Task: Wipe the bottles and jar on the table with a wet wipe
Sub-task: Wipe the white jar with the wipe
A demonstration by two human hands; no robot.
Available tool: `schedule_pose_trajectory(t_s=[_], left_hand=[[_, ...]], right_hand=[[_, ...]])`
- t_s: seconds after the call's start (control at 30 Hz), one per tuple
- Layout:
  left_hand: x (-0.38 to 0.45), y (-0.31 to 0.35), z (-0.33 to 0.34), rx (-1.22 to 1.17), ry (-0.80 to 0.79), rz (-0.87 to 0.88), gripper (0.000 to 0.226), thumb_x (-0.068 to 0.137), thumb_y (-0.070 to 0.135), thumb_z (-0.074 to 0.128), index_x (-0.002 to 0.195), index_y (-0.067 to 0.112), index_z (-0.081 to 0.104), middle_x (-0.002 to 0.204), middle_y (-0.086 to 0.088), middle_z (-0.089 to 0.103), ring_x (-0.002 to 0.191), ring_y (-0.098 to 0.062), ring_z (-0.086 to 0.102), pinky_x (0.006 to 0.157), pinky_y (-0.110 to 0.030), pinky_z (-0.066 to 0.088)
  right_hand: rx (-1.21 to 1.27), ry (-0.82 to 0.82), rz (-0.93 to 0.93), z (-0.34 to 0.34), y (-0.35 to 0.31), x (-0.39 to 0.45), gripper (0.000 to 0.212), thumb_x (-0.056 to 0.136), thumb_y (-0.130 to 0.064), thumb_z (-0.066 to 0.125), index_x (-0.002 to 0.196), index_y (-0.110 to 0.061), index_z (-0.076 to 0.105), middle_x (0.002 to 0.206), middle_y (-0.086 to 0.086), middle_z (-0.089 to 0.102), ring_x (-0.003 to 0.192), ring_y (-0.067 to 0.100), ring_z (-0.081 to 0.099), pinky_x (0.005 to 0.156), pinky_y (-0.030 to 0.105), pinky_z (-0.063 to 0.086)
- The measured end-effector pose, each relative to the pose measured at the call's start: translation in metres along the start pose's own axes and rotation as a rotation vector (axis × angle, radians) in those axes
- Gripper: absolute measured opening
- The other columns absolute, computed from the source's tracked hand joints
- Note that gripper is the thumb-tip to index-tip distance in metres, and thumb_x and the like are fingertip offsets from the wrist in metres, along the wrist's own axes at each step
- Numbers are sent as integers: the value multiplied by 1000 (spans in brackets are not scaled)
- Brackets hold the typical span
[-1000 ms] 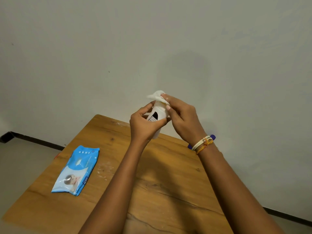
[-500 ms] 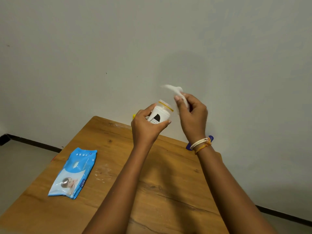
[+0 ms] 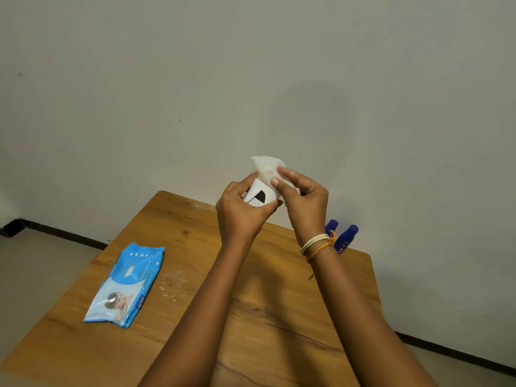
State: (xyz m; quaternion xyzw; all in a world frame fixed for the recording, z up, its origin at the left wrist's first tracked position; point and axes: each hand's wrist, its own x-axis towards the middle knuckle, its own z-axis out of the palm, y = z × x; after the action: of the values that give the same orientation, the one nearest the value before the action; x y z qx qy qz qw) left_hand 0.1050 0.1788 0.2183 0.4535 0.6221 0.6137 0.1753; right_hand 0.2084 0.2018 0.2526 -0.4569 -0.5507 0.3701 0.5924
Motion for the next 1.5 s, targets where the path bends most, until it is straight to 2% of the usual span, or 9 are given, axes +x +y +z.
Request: schedule_pose_trajectory(t_s=[0.23, 0.4, 0.5, 0.63, 0.8, 1.1, 1.3, 1.37, 1.5], left_hand=[[5, -4, -1, -73, -15, -62, 75, 54, 40, 91, 122, 24, 64, 98, 10, 63, 84, -5, 63, 61, -15, 53], [5, -1, 5, -136, -125, -94, 75, 53, 36, 91, 122, 21, 65, 107, 8, 68, 92, -6, 65, 68, -16, 55], [7, -1, 5, -131, -153, -86, 76, 54, 39, 90, 124, 21, 64, 106, 8, 69, 90, -4, 66, 67, -13, 54], [9, -2, 1, -58, -128, -35, 72, 59, 46, 86, 123, 22, 63, 89, 23, 61, 82, 7, 60, 61, -7, 49], [9, -4, 1, -15, -26, -24, 66, 67, 46, 82, 125, 23, 61, 90, 14, 61, 82, -6, 64, 64, -24, 57], [8, -3, -6, 90, 39, -29, 77, 55, 46, 89, 124, 23, 63, 92, 15, 60, 83, -9, 62, 67, -35, 59], [4, 5, -4, 249, 17, 87, 32, 64, 39, 77, 91, 24, 69, 83, 8, 66, 73, -16, 63, 53, -25, 47], [5, 4, -5, 234, 39, 57, 27, 63, 38, 78, 84, 23, 67, 77, 11, 62, 69, -15, 62, 49, -20, 42], [6, 0, -11, 144, 51, 27, 52, 63, 42, 82, 109, 23, 69, 86, 12, 60, 76, -11, 61, 58, -30, 56]], right_hand=[[212, 164, 273, -2, 16, -10, 18, 81, -3, 71, 88, -19, 74, 95, 2, 73, 97, 21, 68, 88, 42, 56], [634, 18, 497, 2, 2, 5, 21, 96, -24, 54, 102, -9, 67, 101, 11, 71, 88, 24, 67, 58, 24, 54], [741, -124, 596, 3, -2, 12, 37, 98, -33, 47, 113, -2, 60, 117, 20, 64, 105, 34, 63, 85, 36, 50], [735, -121, 566, 3, -1, 7, 29, 100, -24, 44, 109, -1, 59, 106, 17, 68, 101, 32, 64, 55, 23, 55], [311, -75, 365, 5, 7, -7, 24, 97, -8, 50, 116, -3, 63, 113, 14, 68, 105, 26, 65, 89, 37, 55], [-54, 157, -82, -1, -6, -4, 32, 91, 6, 49, 116, -4, 66, 112, 6, 69, 105, 16, 63, 93, 32, 54], [-765, -380, -558, 3, -12, 12, 40, 86, 3, 60, 124, -10, 63, 136, 7, 55, 127, 21, 51, 106, 36, 43], [-837, -405, -645, 1, -3, 4, 47, 84, 6, 59, 128, -8, 59, 139, 10, 52, 132, 25, 46, 108, 37, 41], [-883, -367, -714, -13, 18, -12, 65, 74, 22, 55, 132, -5, 54, 141, 11, 49, 135, 28, 41, 106, 34, 39]])
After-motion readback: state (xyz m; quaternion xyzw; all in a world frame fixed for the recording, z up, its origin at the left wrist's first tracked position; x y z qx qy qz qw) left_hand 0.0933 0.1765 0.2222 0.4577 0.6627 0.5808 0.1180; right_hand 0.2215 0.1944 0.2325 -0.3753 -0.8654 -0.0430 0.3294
